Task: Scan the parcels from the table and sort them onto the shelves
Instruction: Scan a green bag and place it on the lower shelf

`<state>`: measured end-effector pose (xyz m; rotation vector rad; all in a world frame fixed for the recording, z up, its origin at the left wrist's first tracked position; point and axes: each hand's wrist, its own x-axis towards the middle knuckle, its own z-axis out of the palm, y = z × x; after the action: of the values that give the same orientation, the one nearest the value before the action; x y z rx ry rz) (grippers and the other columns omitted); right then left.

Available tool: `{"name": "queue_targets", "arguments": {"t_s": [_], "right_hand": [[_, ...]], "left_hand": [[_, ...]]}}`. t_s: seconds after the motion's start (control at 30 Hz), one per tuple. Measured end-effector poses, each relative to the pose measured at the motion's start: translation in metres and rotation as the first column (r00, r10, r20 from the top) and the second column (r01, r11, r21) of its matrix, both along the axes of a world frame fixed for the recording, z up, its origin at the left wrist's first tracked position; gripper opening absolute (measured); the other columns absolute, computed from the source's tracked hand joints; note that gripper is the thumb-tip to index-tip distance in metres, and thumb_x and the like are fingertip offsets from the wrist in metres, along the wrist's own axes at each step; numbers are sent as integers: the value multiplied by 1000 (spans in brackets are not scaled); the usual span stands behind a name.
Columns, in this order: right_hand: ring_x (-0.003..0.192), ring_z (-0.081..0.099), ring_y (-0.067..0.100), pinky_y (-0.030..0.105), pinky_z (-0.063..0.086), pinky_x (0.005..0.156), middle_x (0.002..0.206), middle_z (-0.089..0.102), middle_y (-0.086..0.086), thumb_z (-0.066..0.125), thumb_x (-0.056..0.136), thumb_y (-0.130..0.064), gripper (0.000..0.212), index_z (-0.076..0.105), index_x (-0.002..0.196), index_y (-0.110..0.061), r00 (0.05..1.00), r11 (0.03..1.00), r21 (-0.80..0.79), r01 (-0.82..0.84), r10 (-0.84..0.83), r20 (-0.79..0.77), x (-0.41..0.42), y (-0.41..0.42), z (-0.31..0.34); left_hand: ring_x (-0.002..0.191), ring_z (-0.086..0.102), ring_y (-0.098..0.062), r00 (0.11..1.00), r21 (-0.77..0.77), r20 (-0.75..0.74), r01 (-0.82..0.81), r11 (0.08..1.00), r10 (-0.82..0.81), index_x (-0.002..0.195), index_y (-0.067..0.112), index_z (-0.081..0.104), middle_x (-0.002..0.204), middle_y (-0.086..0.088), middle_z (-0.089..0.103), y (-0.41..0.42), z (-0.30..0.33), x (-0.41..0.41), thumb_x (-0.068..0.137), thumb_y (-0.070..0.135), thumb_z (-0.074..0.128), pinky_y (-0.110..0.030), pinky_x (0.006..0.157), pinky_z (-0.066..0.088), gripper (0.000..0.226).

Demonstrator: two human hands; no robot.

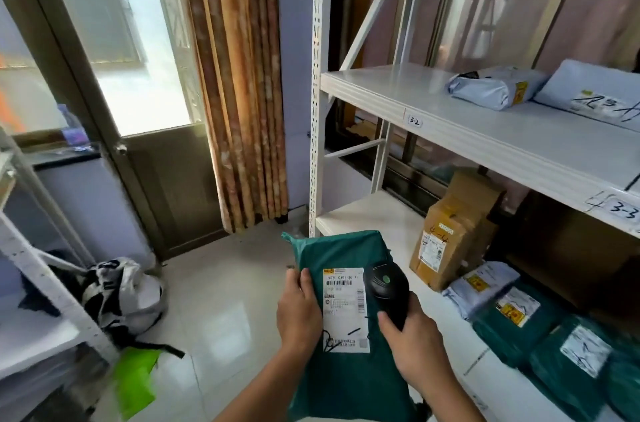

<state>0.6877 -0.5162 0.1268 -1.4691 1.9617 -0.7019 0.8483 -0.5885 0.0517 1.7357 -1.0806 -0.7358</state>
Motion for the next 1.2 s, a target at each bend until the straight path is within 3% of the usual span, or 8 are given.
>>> {"name": "queue_targets", "arguments": {"t_s": [0.27, 0.43, 0.53, 0.73, 0.9, 1.07, 1.13, 1.2], "right_hand": [[98, 67, 31, 32, 45, 71, 90, 60, -2, 62, 98, -32, 34, 51, 126, -18, 991, 991, -17, 133, -133, 2, 30, -47, 2], [101, 67, 32, 35, 49, 76, 105, 71, 8, 62, 98, -33, 36, 51, 129, -18, 979, 979, -39, 202, -202, 5, 24, -90, -5], [102, 67, 32, 35, 49, 76, 107, 71, 8, 61, 98, -32, 37, 50, 130, -18, 975, 974, -48, 223, -223, 8, 14, -122, -13], [81, 59, 25, 30, 44, 69, 87, 59, -2, 62, 98, -30, 35, 52, 129, -16, 971, 970, -45, 241, -240, 16, -7, -172, -24], [100, 67, 31, 27, 42, 72, 94, 60, 0, 63, 98, -27, 33, 52, 126, -14, 962, 962, -40, 271, -270, 32, -17, -212, -30], [74, 57, 18, 29, 40, 59, 78, 57, -7, 64, 96, -28, 27, 54, 118, -15, 951, 950, -29, 310, -309, 24, -22, -259, -41], [75, 56, 18, 26, 39, 57, 82, 59, -5, 63, 97, -29, 26, 53, 118, -16, 943, 943, -16, 333, -333, 26, -21, -279, -43], [80, 56, 18, 28, 39, 63, 89, 61, -2, 62, 97, -29, 25, 53, 118, -18, 929, 930, -3, 368, -368, 27, -18, -299, -45]], "left_hand": [[80, 63, -25, 988, -12, 12, 152, 988, -152, 89, 22, 45, 84, -1, 65, -78, 5, 22, 110, 44, 35, -43, 71, 51, 32], [82, 60, -26, 975, -2, 7, 222, 975, -222, 88, 22, 43, 88, -4, 64, -128, 6, 10, 110, 41, 37, -37, 69, 41, 30], [85, 60, -30, 973, 14, -21, 229, 973, -229, 85, 22, 41, 89, -5, 64, -164, -1, -3, 109, 43, 39, -42, 75, 45, 32], [90, 61, -30, 970, 43, -44, 239, 970, -237, 97, 20, 48, 92, -1, 64, -220, -3, -28, 108, 42, 44, -41, 81, 45, 25], [93, 57, -24, 956, 63, -73, 288, 955, -284, 108, 22, 50, 99, 0, 61, -262, -4, -44, 109, 42, 44, -36, 83, 41, 21], [82, 59, -17, 948, 55, -92, 312, 949, -306, 104, 16, 53, 86, 10, 58, -315, -10, -50, 109, 38, 44, -34, 76, 39, 25], [75, 53, -5, 938, 48, -90, 339, 940, -334, 103, 14, 53, 84, 10, 57, -335, -9, -51, 110, 36, 43, -34, 73, 37, 25], [73, 50, -4, 926, 55, -76, 373, 926, -369, 102, 13, 52, 83, 8, 56, -356, -11, -51, 110, 36, 42, -34, 74, 37, 27]]}}
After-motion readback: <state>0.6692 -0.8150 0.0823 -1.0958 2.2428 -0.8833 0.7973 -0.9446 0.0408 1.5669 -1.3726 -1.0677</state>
